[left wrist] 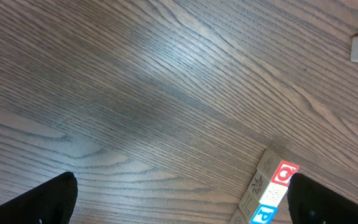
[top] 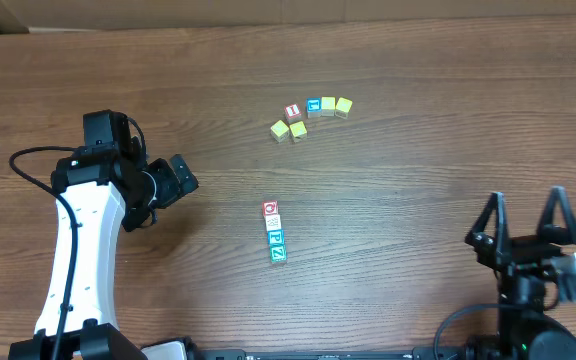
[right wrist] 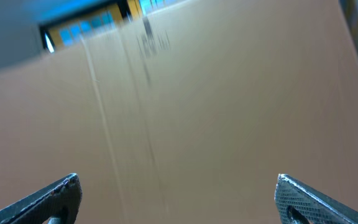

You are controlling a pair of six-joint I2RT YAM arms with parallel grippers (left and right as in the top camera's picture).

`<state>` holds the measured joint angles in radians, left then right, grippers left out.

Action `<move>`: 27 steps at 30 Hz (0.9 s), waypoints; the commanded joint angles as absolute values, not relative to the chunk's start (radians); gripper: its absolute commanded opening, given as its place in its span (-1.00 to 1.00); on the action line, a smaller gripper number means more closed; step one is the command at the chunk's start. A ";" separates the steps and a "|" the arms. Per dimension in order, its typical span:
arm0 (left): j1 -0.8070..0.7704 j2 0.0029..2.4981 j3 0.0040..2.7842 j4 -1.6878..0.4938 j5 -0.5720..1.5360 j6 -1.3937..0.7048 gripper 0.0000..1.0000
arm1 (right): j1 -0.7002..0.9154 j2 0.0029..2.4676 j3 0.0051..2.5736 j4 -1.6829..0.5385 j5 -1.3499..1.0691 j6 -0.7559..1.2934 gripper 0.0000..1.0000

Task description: Flip 4 blocks

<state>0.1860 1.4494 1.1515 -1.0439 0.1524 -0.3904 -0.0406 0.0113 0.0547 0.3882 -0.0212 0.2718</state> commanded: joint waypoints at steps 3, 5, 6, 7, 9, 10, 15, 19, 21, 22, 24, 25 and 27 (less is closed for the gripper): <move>0.189 1.453 1.147 -1.043 0.149 -0.389 1.00 | -0.045 0.003 0.008 0.281 -0.039 0.255 1.00; 0.189 1.453 1.147 -1.042 0.149 -0.389 0.99 | -0.045 0.003 0.007 0.214 -0.040 0.231 1.00; 0.189 1.453 1.147 -1.042 0.149 -0.389 1.00 | -0.045 0.003 0.007 0.170 -0.040 0.216 1.00; 0.189 1.453 1.147 -1.042 0.149 -0.389 0.99 | -0.045 0.003 0.007 0.134 -0.039 0.199 1.00; 0.189 1.453 1.147 -1.042 0.149 -0.389 0.99 | -0.045 0.003 0.007 0.057 -0.039 0.155 1.00; 0.189 1.453 1.147 -1.042 0.149 -0.389 1.00 | -0.045 0.003 0.007 0.022 -0.039 0.131 1.00; 0.189 1.453 1.147 -1.042 0.149 -0.389 0.99 | -0.045 0.003 0.008 -0.084 -0.036 0.030 1.00; 0.189 1.453 1.147 -1.042 0.149 -0.389 1.00 | -0.045 0.003 0.007 -0.084 -0.036 -0.001 1.00; 0.189 1.453 1.147 -1.042 0.149 -0.389 1.00 | -0.045 0.003 0.007 -0.084 -0.038 0.000 1.00; 0.189 1.453 1.147 -1.042 0.149 -0.389 1.00 | -0.043 0.003 0.007 -0.083 -0.039 -0.001 1.00; 0.189 1.453 1.147 -1.042 0.149 -0.389 1.00 | -0.034 0.003 0.008 -0.083 -0.039 -0.001 1.00; 0.189 1.453 1.147 -1.042 0.149 -0.389 1.00 | -0.032 0.003 0.007 -0.081 -0.044 0.000 1.00; 0.189 1.453 1.147 -1.042 0.149 -0.389 1.00 | -0.032 0.003 0.007 -0.079 -0.047 -0.001 1.00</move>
<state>0.1860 1.4498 1.1515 -1.0439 0.1524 -0.3904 -0.0383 0.0113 0.0181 -0.0891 -0.0345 0.0151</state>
